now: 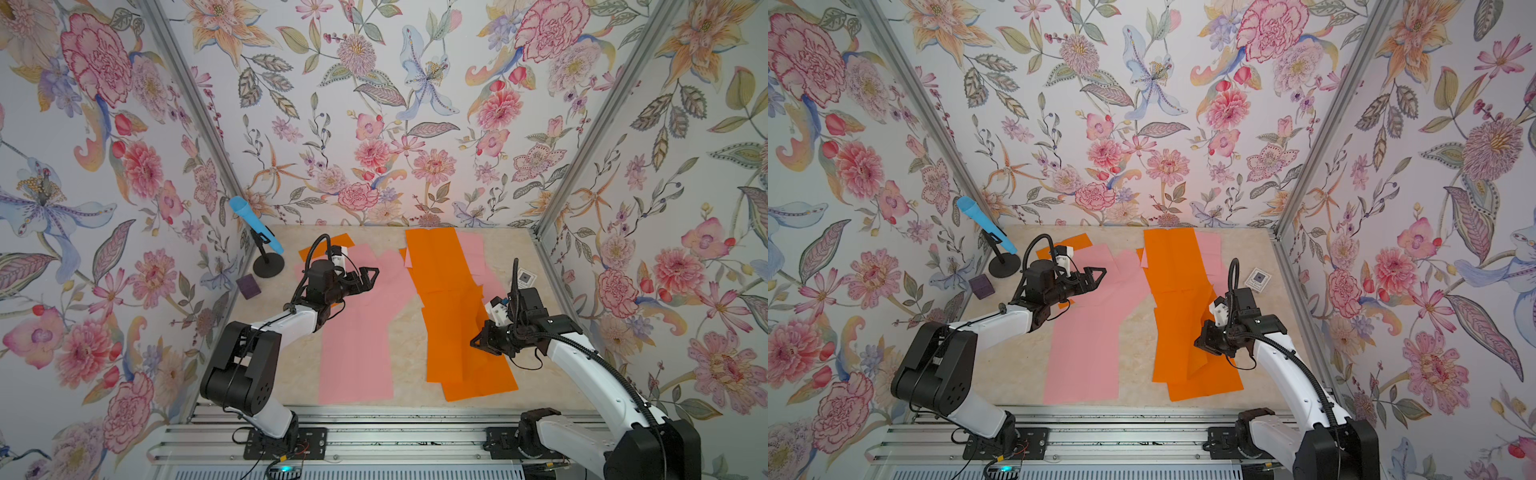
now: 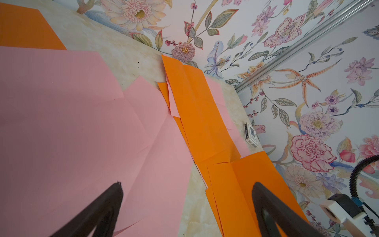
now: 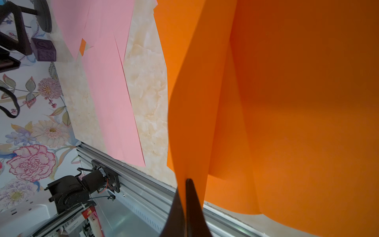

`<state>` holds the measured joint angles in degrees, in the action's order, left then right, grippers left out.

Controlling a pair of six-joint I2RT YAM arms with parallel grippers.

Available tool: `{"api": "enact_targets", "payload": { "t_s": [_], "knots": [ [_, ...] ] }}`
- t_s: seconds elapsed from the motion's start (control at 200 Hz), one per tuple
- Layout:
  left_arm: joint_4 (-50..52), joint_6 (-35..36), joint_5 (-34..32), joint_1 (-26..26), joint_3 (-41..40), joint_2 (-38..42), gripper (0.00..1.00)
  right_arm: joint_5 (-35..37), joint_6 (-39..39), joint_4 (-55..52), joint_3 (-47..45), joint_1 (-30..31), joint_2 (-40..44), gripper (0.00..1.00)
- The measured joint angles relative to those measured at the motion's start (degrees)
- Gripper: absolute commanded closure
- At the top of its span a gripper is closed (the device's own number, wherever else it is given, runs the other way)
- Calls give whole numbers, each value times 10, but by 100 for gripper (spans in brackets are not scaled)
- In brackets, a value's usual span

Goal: Sort the scattered colored papers by color
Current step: Place the colored paper.

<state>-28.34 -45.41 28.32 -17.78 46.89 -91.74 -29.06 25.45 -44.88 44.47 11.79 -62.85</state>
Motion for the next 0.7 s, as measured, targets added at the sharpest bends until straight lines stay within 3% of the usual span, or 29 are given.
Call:
{"api": "enact_targets", "payload": {
  "t_s": [0.22, 0.51, 0.605, 0.701],
  "knots": [
    [-5, -1, 6, -25, 0, -5, 1, 16, -29, -56, 15, -2, -30, 100],
    [-16, -9, 17, -55, 0, -17, 0, 105, -54, -103, 69, 22, -85, 100],
    [-23, -13, 17, -59, -1, -21, 1, 123, -56, -111, 69, 38, -96, 92],
    [-31, -17, 19, -65, -1, -27, 0, 151, -53, -119, 69, 54, -103, 68]
  ]
}}
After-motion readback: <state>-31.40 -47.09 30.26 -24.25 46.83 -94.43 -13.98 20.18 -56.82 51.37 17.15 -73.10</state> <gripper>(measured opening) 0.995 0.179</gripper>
